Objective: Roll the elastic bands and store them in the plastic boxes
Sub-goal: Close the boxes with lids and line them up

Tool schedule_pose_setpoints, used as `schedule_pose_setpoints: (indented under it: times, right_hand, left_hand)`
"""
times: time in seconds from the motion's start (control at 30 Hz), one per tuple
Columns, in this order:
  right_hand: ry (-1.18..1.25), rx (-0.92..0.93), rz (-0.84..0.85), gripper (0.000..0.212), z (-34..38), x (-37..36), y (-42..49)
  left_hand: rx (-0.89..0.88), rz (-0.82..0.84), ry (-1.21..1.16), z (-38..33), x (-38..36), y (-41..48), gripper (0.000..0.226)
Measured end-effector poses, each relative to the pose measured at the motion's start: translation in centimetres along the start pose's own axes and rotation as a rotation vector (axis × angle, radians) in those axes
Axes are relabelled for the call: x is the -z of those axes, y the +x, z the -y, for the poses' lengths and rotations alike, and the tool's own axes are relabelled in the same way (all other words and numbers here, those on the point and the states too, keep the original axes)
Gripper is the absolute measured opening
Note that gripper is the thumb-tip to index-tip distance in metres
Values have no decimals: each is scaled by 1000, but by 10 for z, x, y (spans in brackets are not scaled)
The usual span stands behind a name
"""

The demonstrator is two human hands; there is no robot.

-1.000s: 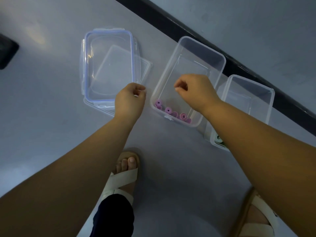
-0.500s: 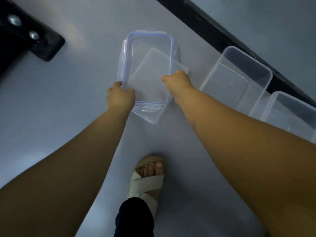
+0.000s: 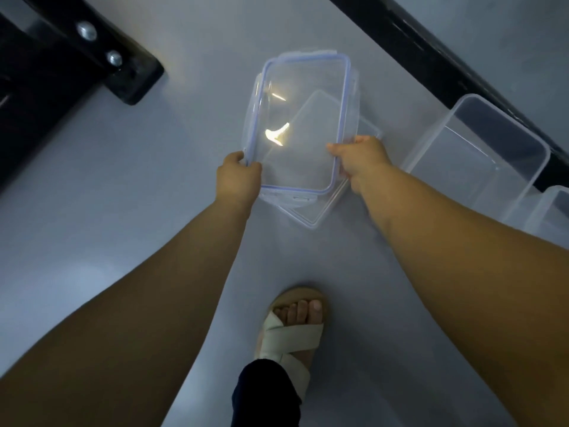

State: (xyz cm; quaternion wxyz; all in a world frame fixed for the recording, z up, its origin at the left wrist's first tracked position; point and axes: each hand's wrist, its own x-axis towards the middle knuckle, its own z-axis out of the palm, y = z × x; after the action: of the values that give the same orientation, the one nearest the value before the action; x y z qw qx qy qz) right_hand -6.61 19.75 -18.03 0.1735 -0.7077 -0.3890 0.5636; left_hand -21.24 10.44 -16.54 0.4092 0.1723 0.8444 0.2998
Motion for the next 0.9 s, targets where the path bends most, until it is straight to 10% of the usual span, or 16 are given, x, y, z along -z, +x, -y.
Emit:
schedule_pose_setpoints:
  times: [0.17, 0.47, 0.9]
  right_hand:
    - [470, -48, 99, 19, 5, 21, -51]
    - [832, -80, -30, 27, -34, 120, -121]
    - [363, -66, -400, 28, -76, 194, -96]
  left_hand:
    - [-64, -130, -43, -13, 24, -9, 43]
    - [-118, 192, -209, -62, -24, -61, 13]
    - [-208, 251, -139, -73, -127, -97, 35]
